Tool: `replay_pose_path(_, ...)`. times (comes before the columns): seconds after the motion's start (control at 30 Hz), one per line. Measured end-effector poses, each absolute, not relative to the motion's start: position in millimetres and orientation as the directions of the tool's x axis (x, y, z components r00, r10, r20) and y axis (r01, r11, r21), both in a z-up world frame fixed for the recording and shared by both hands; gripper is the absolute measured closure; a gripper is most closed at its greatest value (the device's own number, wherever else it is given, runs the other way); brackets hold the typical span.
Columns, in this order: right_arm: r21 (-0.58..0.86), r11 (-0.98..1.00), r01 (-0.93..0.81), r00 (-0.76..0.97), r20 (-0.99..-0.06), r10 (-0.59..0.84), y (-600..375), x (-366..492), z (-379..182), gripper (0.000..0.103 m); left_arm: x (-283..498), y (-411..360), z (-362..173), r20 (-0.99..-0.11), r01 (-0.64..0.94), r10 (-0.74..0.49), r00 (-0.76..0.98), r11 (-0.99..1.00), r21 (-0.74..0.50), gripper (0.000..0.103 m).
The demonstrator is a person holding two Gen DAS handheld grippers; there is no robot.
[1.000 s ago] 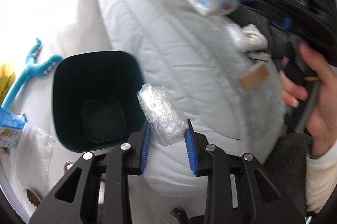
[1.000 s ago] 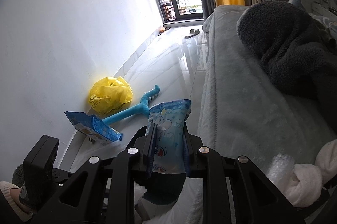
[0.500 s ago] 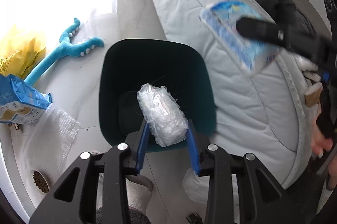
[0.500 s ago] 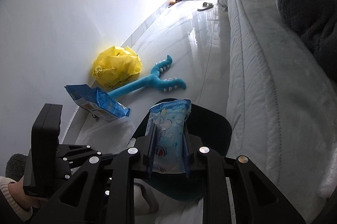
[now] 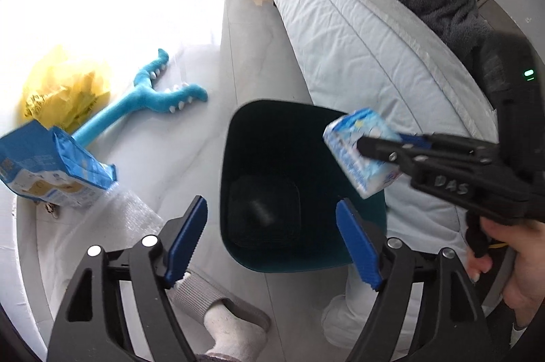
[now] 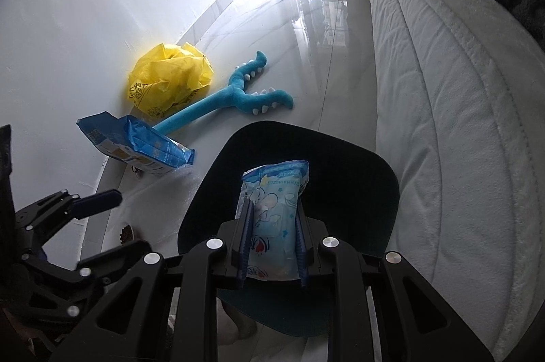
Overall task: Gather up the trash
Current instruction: 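Lower the wipes packet into the bin and open the right gripper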
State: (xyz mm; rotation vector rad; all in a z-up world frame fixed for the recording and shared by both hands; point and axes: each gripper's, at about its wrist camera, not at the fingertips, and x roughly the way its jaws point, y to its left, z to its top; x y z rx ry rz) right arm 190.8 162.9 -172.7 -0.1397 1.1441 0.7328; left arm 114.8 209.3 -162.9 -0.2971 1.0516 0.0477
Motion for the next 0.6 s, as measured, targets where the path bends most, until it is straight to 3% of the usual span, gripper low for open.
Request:
replay_pose_path(0.3, 0.245, 0.78, -0.576, 0.175, -0.895, 0.41, 173, 196, -207, 0.078, 101, 211, -122, -0.789, -0.139, -0.059, 0.611, 0.974, -0.18, 0.018)
replay_pose_path(0.6, 0.217, 0.786, -0.579, 0.155, -0.917, 0.367, 178, 197, -232, 0.077, 89, 213, -87, -0.712, -0.125, -0.075, 0.698, 0.966, -0.225, 0.017)
